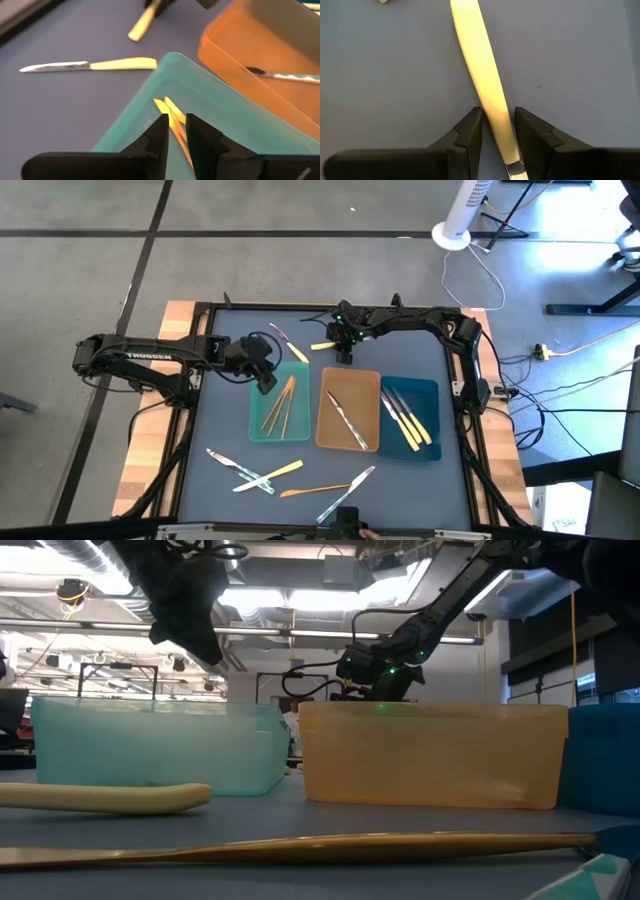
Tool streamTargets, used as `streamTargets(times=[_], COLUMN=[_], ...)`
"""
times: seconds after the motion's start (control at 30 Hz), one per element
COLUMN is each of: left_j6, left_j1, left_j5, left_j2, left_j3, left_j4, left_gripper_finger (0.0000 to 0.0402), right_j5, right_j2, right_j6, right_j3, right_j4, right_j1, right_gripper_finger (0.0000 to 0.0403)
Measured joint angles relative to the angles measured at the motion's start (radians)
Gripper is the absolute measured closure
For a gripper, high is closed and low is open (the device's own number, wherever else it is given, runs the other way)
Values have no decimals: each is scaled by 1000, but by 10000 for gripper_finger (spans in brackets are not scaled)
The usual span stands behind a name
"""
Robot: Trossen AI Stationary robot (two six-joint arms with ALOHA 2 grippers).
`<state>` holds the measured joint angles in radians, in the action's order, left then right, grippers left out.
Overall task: Sort silverware by color (type)
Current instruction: Put the yellow knife into the blue bin
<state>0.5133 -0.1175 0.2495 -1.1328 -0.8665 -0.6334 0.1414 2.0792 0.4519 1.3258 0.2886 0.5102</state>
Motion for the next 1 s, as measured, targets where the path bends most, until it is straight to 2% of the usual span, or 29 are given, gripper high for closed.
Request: streamTargets(times=[0.37,0.73,1.0], left_j6=[-2,-2,-23], left_j1=[-61,-111,-149], left_j5=[27,33,56], left_j2=[0,0,0], left_j3=[0,0,0], left_j4=[0,1,70], left_gripper_finger=[342,342,342], right_j5=[1,27,25], right_j2=[0,0,8], right_j6=[3,3,3], right_j3=[0,0,71], right_j4=[3,2,99], right_j1=[0,1,1], right_gripper_finger=[374,379,381])
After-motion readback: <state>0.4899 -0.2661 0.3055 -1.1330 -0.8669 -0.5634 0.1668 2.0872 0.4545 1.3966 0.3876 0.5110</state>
